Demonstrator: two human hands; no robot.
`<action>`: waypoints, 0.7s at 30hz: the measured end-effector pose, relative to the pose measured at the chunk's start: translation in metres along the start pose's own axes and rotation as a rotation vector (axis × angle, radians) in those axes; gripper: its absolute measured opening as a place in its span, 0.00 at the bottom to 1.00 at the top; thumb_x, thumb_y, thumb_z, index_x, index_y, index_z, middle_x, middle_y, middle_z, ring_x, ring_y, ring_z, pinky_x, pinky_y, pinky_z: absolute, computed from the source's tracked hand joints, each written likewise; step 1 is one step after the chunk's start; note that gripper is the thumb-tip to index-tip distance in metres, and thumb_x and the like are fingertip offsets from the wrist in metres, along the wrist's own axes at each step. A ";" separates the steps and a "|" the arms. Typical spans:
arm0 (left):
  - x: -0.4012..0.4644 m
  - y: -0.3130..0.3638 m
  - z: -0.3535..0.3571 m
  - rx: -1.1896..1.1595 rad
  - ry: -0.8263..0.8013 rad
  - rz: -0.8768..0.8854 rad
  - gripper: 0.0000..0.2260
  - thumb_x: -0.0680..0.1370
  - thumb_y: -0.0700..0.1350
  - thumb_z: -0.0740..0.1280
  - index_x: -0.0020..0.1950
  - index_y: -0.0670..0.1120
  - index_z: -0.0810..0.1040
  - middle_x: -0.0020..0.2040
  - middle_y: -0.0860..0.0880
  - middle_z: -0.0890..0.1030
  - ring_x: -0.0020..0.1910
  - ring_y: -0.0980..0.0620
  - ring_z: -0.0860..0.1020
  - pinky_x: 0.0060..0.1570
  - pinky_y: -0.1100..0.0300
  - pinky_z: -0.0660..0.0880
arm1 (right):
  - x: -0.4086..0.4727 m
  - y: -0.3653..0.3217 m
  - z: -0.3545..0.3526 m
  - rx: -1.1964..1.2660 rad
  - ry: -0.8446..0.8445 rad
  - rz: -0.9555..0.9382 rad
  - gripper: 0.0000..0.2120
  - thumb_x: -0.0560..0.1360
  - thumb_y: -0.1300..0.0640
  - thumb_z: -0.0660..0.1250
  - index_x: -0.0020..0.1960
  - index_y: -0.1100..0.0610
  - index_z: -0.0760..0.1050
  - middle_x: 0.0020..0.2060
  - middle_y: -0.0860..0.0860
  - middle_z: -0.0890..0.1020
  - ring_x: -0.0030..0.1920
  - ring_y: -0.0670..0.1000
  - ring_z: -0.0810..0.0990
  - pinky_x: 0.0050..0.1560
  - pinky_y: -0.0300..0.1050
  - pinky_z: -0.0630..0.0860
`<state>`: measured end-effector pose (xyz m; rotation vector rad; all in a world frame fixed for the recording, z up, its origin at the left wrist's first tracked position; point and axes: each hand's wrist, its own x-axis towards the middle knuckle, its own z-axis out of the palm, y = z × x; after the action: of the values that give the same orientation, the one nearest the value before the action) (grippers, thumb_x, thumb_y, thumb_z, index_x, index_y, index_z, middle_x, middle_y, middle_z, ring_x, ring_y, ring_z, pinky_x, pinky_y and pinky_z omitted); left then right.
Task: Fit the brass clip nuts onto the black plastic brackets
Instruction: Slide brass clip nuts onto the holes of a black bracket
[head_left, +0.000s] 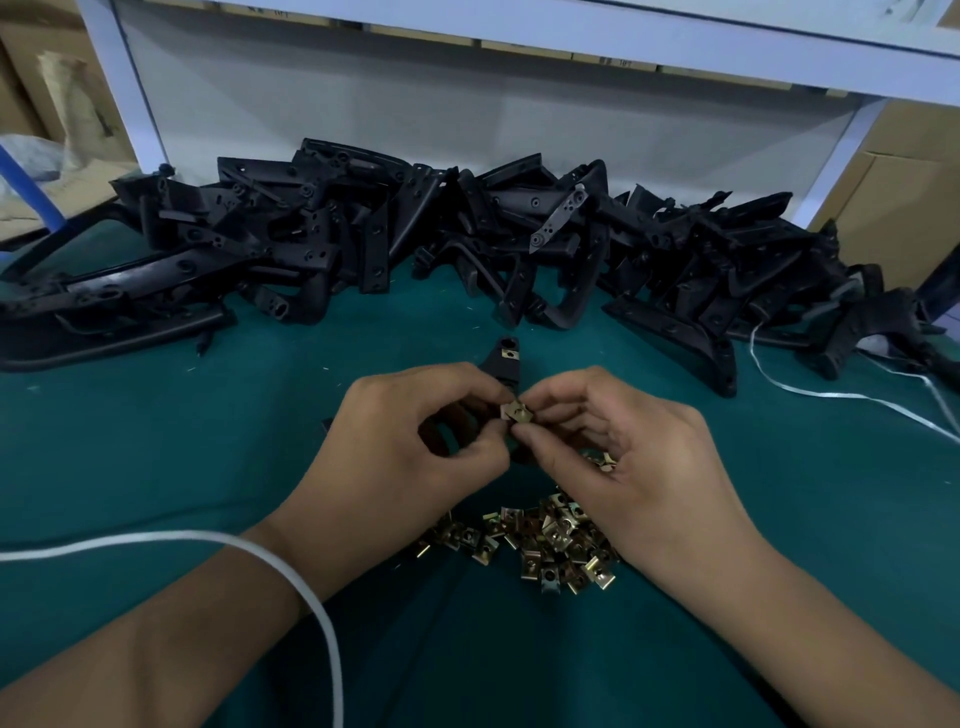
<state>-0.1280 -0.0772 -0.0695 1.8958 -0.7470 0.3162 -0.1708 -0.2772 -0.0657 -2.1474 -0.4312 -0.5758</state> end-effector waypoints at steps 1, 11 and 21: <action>0.000 -0.001 0.000 -0.036 -0.010 -0.036 0.07 0.76 0.41 0.74 0.50 0.53 0.86 0.42 0.54 0.85 0.43 0.52 0.84 0.41 0.63 0.79 | 0.000 0.000 0.000 -0.016 -0.007 -0.004 0.08 0.77 0.56 0.75 0.56 0.53 0.82 0.46 0.42 0.86 0.51 0.46 0.86 0.53 0.40 0.83; 0.000 -0.005 -0.003 -0.122 -0.079 -0.097 0.09 0.77 0.40 0.74 0.50 0.54 0.85 0.46 0.54 0.86 0.47 0.53 0.85 0.47 0.65 0.79 | 0.002 0.006 -0.006 -0.023 -0.100 -0.008 0.07 0.78 0.48 0.72 0.55 0.47 0.79 0.46 0.42 0.84 0.49 0.49 0.86 0.48 0.46 0.83; 0.001 -0.006 -0.003 -0.185 -0.185 -0.131 0.06 0.77 0.37 0.73 0.47 0.48 0.83 0.41 0.49 0.84 0.38 0.52 0.82 0.40 0.60 0.80 | 0.000 0.016 -0.012 0.095 -0.288 0.003 0.04 0.83 0.54 0.68 0.57 0.48 0.75 0.47 0.45 0.82 0.44 0.49 0.88 0.43 0.42 0.82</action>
<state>-0.1229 -0.0736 -0.0720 1.8031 -0.7432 -0.0116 -0.1656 -0.2957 -0.0695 -2.1447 -0.5994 -0.2374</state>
